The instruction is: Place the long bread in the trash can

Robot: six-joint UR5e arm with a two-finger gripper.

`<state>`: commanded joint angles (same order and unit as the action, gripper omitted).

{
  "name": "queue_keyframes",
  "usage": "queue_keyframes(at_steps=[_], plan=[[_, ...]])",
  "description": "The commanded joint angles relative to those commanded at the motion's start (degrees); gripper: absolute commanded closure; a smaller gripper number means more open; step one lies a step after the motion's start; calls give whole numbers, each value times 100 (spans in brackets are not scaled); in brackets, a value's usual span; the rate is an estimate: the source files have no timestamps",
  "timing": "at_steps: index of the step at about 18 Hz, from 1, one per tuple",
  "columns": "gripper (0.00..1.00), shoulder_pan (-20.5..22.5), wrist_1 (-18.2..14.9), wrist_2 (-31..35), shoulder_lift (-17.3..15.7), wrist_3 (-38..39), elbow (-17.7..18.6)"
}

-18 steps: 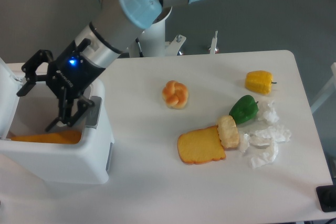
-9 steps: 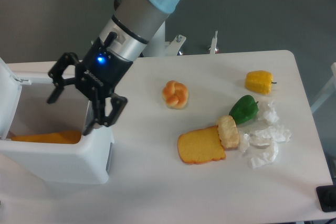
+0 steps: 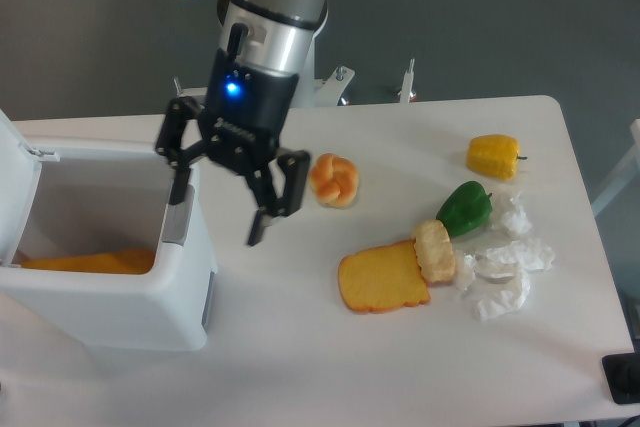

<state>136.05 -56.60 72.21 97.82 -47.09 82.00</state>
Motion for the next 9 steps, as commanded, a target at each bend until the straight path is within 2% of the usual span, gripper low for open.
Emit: queue_keyframes(at_steps=[2, 9], plan=[[0, -26, -9, 485, -53, -404, 26], [0, -61, -53, 785, -62, -564, 79]])
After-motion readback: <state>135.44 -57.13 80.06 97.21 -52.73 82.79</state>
